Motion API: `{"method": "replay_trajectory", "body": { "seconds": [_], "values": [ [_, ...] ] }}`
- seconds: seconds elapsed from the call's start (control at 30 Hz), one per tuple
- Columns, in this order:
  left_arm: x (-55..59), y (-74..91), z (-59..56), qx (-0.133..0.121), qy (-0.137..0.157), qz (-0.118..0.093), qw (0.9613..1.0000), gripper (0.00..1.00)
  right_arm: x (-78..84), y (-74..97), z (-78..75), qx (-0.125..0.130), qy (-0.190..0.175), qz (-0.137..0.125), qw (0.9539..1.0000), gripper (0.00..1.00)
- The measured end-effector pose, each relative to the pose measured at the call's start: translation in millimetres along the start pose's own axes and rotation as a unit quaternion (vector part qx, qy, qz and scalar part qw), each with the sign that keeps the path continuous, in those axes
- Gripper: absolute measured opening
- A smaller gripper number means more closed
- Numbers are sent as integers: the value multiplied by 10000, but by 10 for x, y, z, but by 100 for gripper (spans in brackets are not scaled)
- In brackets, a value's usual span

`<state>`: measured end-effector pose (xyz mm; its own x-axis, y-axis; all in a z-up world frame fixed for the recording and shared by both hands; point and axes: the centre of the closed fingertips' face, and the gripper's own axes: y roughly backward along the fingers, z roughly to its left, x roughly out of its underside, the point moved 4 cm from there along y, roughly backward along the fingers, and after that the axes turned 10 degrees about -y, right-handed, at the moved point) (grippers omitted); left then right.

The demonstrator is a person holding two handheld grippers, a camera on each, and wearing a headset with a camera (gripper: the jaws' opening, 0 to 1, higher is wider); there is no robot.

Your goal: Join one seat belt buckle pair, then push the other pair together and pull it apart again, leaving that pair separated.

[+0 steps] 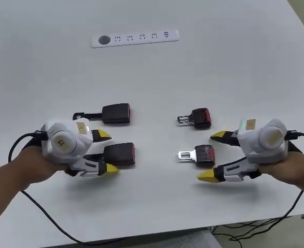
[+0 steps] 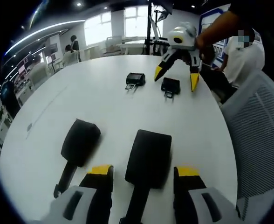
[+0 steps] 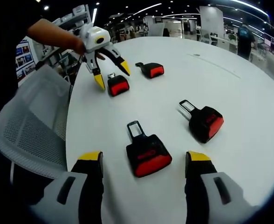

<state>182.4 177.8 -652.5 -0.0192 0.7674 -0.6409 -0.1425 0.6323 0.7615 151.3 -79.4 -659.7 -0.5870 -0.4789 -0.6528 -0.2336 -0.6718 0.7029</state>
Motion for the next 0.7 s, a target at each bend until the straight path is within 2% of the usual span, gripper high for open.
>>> {"method": "replay_trajectory", "body": {
  "seconds": [0.07, 0.17, 0.2, 0.47, 0.53, 0.63, 0.67, 0.7],
  "values": [
    [38, -7, -2, 36, -75, 83, 9999, 50, 28, -8, 6, -33, 90, 92, 9999, 67],
    [57, -27, 6, 78, -144, 130, 9998, 49, 25, 4, 3, -24, 207, 53, 9998, 63],
    [41, -33, 5, 104, -102, 78, 9999, 48, 21, 7, -1, -19, 197, 51, 9998, 62],
    [16, -67, -3, 352, -358, 58, 9987, 39, 14, 26, 10, -35, 546, 224, 9982, 48],
    [16, -67, 24, 347, -364, 104, 9987, 36, 18, 10, -40, 82, 692, 261, 9972, 45],
    [5, -61, 18, 404, -425, 142, 9982, 35, 10, 2, -49, 134, 694, 264, 9971, 39],
    [3, -61, 13, 418, -447, 154, 9980, 35, 15, 10, -77, 252, 904, 326, 9951, 35],
    [0, -59, 13, 431, -466, 169, 9978, 35, 25, 10, -39, 186, 1011, 367, 9940, 35]
  ]
}}
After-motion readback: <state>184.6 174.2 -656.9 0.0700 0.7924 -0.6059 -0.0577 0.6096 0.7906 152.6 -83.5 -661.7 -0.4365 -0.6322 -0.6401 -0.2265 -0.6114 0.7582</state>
